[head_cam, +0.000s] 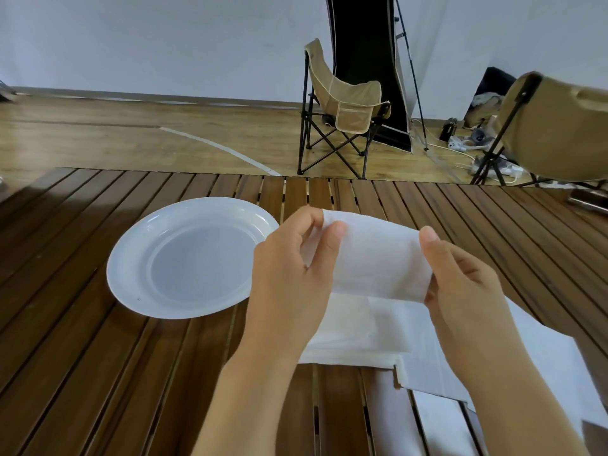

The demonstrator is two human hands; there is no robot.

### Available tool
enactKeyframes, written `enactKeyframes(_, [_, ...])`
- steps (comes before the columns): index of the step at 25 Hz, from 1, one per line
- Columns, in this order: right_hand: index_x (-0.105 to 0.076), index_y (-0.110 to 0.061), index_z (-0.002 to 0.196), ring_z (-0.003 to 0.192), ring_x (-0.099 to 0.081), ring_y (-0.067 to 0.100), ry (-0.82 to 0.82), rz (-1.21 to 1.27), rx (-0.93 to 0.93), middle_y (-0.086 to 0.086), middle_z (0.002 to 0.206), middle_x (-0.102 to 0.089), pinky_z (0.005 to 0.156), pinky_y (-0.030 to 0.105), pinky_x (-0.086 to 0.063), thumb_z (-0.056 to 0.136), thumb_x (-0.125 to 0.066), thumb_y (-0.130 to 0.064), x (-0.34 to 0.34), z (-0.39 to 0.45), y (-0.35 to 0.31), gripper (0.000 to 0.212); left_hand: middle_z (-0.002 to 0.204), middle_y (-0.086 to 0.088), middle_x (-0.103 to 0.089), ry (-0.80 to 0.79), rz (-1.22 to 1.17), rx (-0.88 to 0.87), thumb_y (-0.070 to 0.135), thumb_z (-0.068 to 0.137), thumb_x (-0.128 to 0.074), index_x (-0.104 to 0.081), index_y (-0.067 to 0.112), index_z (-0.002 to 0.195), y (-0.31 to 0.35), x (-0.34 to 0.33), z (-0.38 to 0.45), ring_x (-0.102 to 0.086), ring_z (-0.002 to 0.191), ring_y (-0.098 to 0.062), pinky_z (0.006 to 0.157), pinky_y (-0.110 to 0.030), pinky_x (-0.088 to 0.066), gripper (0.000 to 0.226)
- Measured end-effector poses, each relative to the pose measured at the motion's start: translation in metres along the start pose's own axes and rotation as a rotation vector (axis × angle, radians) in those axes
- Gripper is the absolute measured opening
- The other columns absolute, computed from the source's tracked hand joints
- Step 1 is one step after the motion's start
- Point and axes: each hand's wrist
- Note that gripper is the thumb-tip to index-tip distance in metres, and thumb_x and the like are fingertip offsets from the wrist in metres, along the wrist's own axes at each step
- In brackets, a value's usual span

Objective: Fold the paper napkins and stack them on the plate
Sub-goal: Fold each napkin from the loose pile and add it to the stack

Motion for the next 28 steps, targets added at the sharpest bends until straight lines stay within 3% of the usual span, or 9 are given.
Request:
enactKeyframes(4, [-0.072, -0.017, 0.080, 0.086, -0.054, 0.033, -0.023, 0.108, 0.026, 0.018, 0.097, -0.064, 0.077, 0.046, -0.045, 0.078, -0.070, -0.033, 0.004, 0.002, -0.001, 0.017, 0.055, 0.010, -0.040, -0.022, -0.058, 0.037, 0.034, 0.096, -0.047, -0.046, 0.021, 0.073, -0.001, -0.001, 0.000, -0.038, 0.054, -0.008, 0.050, -0.013, -0.030, 0.028])
enactKeyframes(7, [-0.072, -0.013, 0.092, 0.099, -0.063, 0.034, -0.108, 0.223, -0.041, 0.014, 0.107, -0.069, 0.086, 0.045, -0.048, 0.065, -0.071, -0.041, 0.005, 0.004, -0.002, 0.039, 0.066, 0.006, -0.053, -0.046, -0.079, 0.054, 0.037, 0.098, -0.041, -0.055, 0.018, 0.086, -0.003, -0.002, 0.001, -0.047, 0.062, -0.010, 0.052, -0.016, -0.035, 0.026])
enactKeyframes(10, [-0.068, -0.002, 0.105, 0.107, -0.065, 0.027, -0.144, 0.237, -0.114, 0.008, 0.110, -0.071, 0.094, 0.048, -0.051, 0.074, -0.063, -0.045, 0.004, 0.005, -0.001, 0.054, 0.078, 0.002, -0.058, -0.063, -0.107, 0.071, 0.037, 0.099, -0.036, -0.056, 0.019, 0.091, -0.003, -0.002, 0.001, -0.051, 0.071, -0.012, 0.057, -0.021, -0.039, 0.028])
enactKeyframes(13, [-0.072, -0.012, 0.076, 0.094, -0.067, 0.024, -0.124, 0.228, -0.089, 0.005, 0.096, -0.072, 0.087, 0.047, -0.052, 0.073, -0.067, -0.034, 0.002, 0.001, -0.004, 0.023, 0.076, -0.003, -0.060, -0.057, -0.133, 0.086, 0.037, 0.099, -0.040, -0.058, 0.019, 0.088, -0.004, 0.001, 0.001, -0.052, 0.068, -0.017, 0.058, -0.030, -0.041, 0.028])
enactKeyframes(15, [-0.072, -0.018, 0.066, 0.082, -0.066, 0.019, -0.085, 0.194, -0.048, 0.002, 0.085, -0.071, 0.078, 0.041, -0.052, 0.068, -0.069, -0.032, 0.002, -0.001, -0.007, 0.015, 0.061, 0.003, -0.052, -0.044, -0.149, 0.109, 0.036, 0.098, -0.045, -0.058, 0.021, 0.079, -0.004, 0.003, 0.002, -0.042, 0.055, -0.011, 0.049, -0.023, -0.033, 0.028])
enactKeyframes(18, [-0.072, -0.019, 0.065, 0.074, -0.066, 0.013, -0.128, 0.204, -0.024, 0.002, 0.081, -0.071, 0.068, 0.029, -0.052, 0.067, -0.068, -0.033, 0.002, -0.002, -0.010, 0.015, 0.053, 0.009, -0.043, -0.056, -0.209, 0.180, 0.033, 0.096, -0.048, -0.056, 0.023, 0.070, -0.001, 0.006, 0.003, -0.036, 0.051, -0.006, 0.048, -0.012, -0.028, 0.029])
enactKeyframes(22, [-0.073, -0.012, 0.075, 0.078, -0.068, 0.015, -0.180, 0.262, -0.061, 0.006, 0.088, -0.071, 0.071, 0.031, -0.054, 0.072, -0.067, -0.029, 0.002, -0.002, -0.010, 0.019, 0.067, -0.008, -0.058, -0.092, -0.316, 0.281, 0.035, 0.094, -0.052, -0.066, 0.019, 0.079, -0.002, 0.007, 0.004, -0.046, 0.062, -0.017, 0.059, -0.029, -0.038, 0.026])
enactKeyframes(24, [-0.074, -0.011, 0.074, 0.078, -0.067, 0.014, -0.154, 0.247, -0.056, 0.004, 0.086, -0.071, 0.071, 0.033, -0.054, 0.070, -0.069, -0.028, 0.001, -0.001, -0.009, 0.018, 0.072, -0.005, -0.065, -0.097, -0.316, 0.318, 0.037, 0.092, -0.054, -0.069, 0.020, 0.082, -0.003, 0.007, 0.003, -0.055, 0.069, -0.023, 0.063, -0.033, -0.045, 0.025])
enactKeyframes(28, [-0.075, -0.008, 0.078, 0.083, -0.069, 0.020, -0.118, 0.203, -0.042, 0.004, 0.087, -0.074, 0.070, 0.036, -0.057, 0.064, -0.073, -0.028, 0.002, 0.001, -0.006, 0.025, 0.061, 0.014, -0.060, -0.058, -0.259, 0.336, 0.039, 0.090, -0.056, -0.067, 0.023, 0.078, -0.007, 0.005, 0.003, -0.054, 0.062, -0.003, 0.054, -0.013, -0.041, 0.023])
Point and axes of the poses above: each hand's wrist, its own z-axis towards the middle knuckle, its own x-axis out of the back of the hand, y = z × x
